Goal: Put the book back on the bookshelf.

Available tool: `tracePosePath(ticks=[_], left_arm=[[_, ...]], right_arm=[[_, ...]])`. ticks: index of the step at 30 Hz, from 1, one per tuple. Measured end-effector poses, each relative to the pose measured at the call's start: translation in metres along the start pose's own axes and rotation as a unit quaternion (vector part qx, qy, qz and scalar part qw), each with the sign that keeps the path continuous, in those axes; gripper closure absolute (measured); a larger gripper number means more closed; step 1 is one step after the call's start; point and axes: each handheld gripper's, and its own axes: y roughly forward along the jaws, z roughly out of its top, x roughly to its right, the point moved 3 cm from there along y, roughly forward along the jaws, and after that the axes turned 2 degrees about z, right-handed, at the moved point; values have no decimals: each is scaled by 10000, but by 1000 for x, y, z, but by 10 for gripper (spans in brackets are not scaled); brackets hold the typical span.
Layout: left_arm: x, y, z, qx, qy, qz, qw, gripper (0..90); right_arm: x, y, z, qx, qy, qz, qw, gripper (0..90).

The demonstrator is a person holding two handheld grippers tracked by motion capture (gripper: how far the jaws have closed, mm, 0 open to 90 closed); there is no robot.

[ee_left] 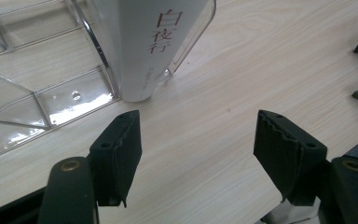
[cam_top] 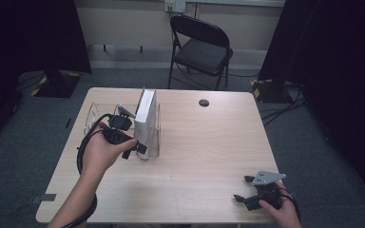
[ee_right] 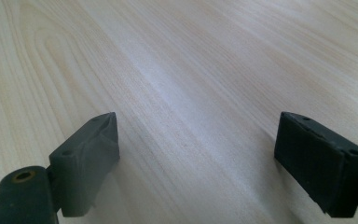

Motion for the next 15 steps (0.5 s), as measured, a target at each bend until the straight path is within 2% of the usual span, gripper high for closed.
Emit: tracePosePath(ticks=[7,15], left_arm=[[2,5,-6,49,120,-74,9999,320],[-4,14,-14,26,86,-148,9998,319]], right_arm=[[0,0,0,0,0,-1,10000,132],[0,0,0,-6,12,0,10000,132]])
